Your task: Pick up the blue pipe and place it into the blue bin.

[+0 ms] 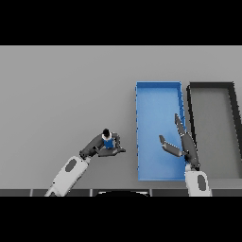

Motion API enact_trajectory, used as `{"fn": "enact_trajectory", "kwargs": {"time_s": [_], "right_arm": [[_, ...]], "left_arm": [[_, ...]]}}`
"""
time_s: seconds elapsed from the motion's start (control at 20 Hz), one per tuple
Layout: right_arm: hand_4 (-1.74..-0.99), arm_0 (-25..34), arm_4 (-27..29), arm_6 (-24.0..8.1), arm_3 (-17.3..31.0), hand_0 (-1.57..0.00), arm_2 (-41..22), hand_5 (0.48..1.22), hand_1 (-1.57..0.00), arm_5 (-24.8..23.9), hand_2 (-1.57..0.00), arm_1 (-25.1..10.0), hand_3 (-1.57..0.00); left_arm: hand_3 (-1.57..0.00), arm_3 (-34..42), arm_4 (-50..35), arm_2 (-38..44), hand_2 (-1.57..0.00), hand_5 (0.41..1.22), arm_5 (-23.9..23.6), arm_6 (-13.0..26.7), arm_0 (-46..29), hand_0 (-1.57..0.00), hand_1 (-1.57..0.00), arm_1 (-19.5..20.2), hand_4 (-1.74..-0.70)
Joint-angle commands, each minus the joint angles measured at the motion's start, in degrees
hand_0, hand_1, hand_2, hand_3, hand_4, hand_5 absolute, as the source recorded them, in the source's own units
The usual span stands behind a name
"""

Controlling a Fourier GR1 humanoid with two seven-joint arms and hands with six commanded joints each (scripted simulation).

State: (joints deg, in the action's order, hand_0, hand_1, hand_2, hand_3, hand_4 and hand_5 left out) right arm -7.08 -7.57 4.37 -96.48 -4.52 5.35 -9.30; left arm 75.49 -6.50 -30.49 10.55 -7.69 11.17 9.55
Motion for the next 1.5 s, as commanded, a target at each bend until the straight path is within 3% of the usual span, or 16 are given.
{"fn": "enact_trajectory", "kwargs": {"time_s": [0.0, 0.15, 0.4, 0.6, 1.15, 1.3, 1.45], "right_arm": [[-1.309, 0.2, -0.05, -0.72, 0.08, 0.0, 0.24, 0.664, 0.0, -0.03, 0.0, -0.36, 0.0], [-1.302, 0.06, -0.05, -1.0, -0.28, 0.0, 0.09, 0.666, 0.0, 0.41, 0.0, -0.76, 0.0], [-1.279, 1.2, -0.46, -1.21, 0.94, 0.0, -0.38, 0.656, 0.0, 0.28, 0.0, -0.02, 0.0], [-1.275, 1.29, -1.94, -1.02, 0.77, 0.0, -0.54, 0.666, 0.0, -0.59, 0.0, -0.35, 0.0], [-1.269, 2.79, -0.32, -0.03, 3.26, 0.0, 0.12, 0.688, 0.0, 1.62, 0.0, -1.27, 0.0], [-1.255, 5.81, 1.22, -1.42, 6.05, 0.0, 0.39, 0.688, 0.0, 4.09, 0.0, -2.02, 0.0], [-1.229, 6.46, 2.13, -0.53, 6.11, 0.0, 0.32, 0.687, 0.0, 5.41, 0.0, -2.38, 0.0]], "left_arm": [[-1.1, 0.2, 0.2, -0.15, -1.09, 1.02, -0.06, 1.0, 0.12, -0.94, -1.02, -0.4, -1.55], [-1.31, 1.23, 1.68, -0.78, -1.32, 1.118, -1.35, 1.16, 0.0, -1.25, -1.29, -0.03, -1.64], [-1.43, 4.3, 1.41, -1.72, -1.49, 1.187, -2.22, -1.89, 0.15, -1.47, -1.48, -0.9, -1.7], [-1.45, 8.88, 0.3, -2.42, -1.54, 1.207, -2.5, -1.96, 1.8, -1.53, -1.53, -2.21, -1.72], [-1.44, 16.09, -1.14, -3.88, -1.57, 1.219, -2.22, 8.1, 4.91, -1.57, -1.57, -2.17, -1.73], [-1.44, 15.6, -0.89, -4.06, -1.57, 1.219, -1.78, 7.9, 4.48, -1.57, -1.57, -1.86, -1.73], [-1.44, 16.19, -1.28, -3.34, -1.57, 1.22, -1.92, 7.51, 4.05, -1.57, -1.57, -1.02, -1.73]]}}
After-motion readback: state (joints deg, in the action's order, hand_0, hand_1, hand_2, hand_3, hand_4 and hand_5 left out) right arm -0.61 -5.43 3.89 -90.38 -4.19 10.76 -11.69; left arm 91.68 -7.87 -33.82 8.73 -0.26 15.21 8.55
